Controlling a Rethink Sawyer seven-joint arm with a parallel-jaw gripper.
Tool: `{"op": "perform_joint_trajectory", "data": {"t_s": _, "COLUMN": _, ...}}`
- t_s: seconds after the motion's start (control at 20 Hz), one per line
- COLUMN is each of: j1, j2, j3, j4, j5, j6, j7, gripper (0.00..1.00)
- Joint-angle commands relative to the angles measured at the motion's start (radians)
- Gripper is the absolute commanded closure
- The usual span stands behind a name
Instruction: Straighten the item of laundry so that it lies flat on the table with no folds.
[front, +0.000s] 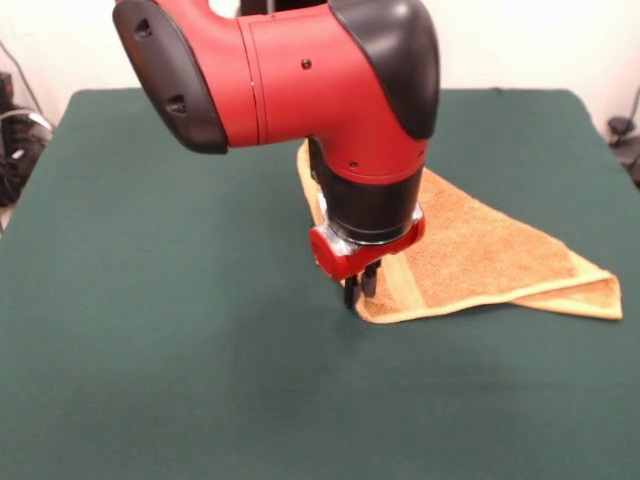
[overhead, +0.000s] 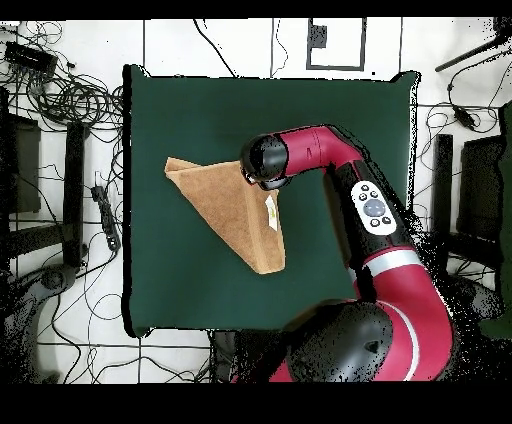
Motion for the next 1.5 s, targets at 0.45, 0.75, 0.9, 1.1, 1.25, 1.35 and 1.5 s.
{"op": "perform_joint_trajectory", "data": {"t_s": 0.45, "j1": 0.070, "j2": 0.034, "j3": -0.022, "j4": 0.074, "j5": 0.059, "j6": -0.116, "j7": 0.124, "gripper": 1.00}}
{"op": "perform_joint_trajectory", "data": {"t_s": 0.75, "j1": 0.090, "j2": -0.023, "j3": -0.049, "j4": 0.135, "j5": 0.072, "j6": -0.124, "j7": 0.158, "gripper": 1.00}}
{"op": "perform_joint_trajectory", "data": {"t_s": 0.9, "j1": 0.102, "j2": -0.052, "j3": -0.060, "j4": 0.160, "j5": 0.078, "j6": -0.119, "j7": 0.165, "gripper": 1.00}}
{"op": "perform_joint_trajectory", "data": {"t_s": 1.1, "j1": 0.106, "j2": -0.053, "j3": -0.066, "j4": 0.164, "j5": 0.105, "j6": -0.113, "j7": 0.159, "gripper": 1.00}}
{"op": "perform_joint_trajectory", "data": {"t_s": 1.25, "j1": 0.107, "j2": -0.057, "j3": -0.072, "j4": 0.174, "j5": 0.123, "j6": -0.120, "j7": 0.177, "gripper": 1.00}}
{"op": "perform_joint_trajectory", "data": {"t_s": 1.35, "j1": 0.111, "j2": -0.066, "j3": -0.079, "j4": 0.183, "j5": 0.130, "j6": -0.116, "j7": 0.179, "gripper": 1.00}}
{"op": "perform_joint_trajectory", "data": {"t_s": 1.5, "j1": 0.120, "j2": -0.067, "j3": -0.087, "j4": 0.183, "j5": 0.140, "j6": -0.109, "j7": 0.167, "gripper": 1.00}}
